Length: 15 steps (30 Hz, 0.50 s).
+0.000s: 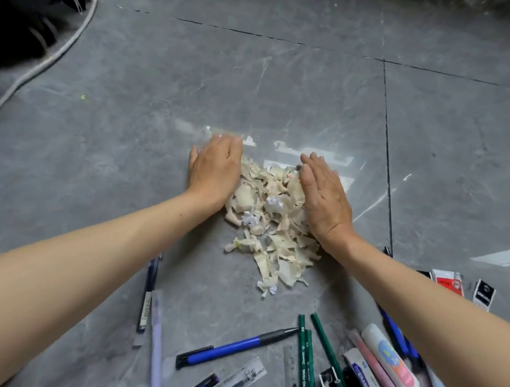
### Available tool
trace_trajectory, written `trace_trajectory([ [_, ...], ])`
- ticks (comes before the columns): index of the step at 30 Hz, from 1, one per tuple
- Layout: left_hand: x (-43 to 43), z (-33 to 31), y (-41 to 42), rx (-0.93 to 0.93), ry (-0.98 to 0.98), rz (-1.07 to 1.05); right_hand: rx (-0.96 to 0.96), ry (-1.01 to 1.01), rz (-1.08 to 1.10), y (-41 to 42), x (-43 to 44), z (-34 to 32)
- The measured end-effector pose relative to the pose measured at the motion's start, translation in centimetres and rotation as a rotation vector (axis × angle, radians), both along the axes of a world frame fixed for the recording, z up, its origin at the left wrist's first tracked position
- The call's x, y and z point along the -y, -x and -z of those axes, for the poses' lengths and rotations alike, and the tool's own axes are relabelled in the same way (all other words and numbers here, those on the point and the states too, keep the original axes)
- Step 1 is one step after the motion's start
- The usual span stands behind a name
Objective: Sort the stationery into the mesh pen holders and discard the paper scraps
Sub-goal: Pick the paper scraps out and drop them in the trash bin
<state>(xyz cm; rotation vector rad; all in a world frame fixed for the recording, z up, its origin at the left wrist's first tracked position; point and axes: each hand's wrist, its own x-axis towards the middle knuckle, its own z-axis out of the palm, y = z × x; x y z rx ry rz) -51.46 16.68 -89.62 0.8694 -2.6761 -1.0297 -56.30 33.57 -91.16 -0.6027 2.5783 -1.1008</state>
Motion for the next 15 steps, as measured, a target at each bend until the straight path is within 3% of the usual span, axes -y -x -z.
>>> trace_trajectory([
  [4,-1.5,1.0,-2.5,-0.027,-0.238,0.272,0.096,0.155,-0.101,-1.2,0.3,-2.0],
  [7,-1.5,0.2,-3.0,-0.039,-0.415,0.362,0.121,0.203,-0.107,-1.3,-0.9,-2.9],
  [9,-0.4,-0.5,-3.2,0.041,-0.327,0.503,0.125,0.15,-0.199,-1.4,-2.6,-3.0],
  [13,2.5,-1.2,-4.4,0.356,0.085,0.905,0.015,-0.264,-0.488,-1.8,-5.8,-2.1],
  [15,2.8,-0.8,-5.2,0.429,0.185,1.011,-0.033,-0.403,-0.571,-1.9,-6.1,-1.8],
])
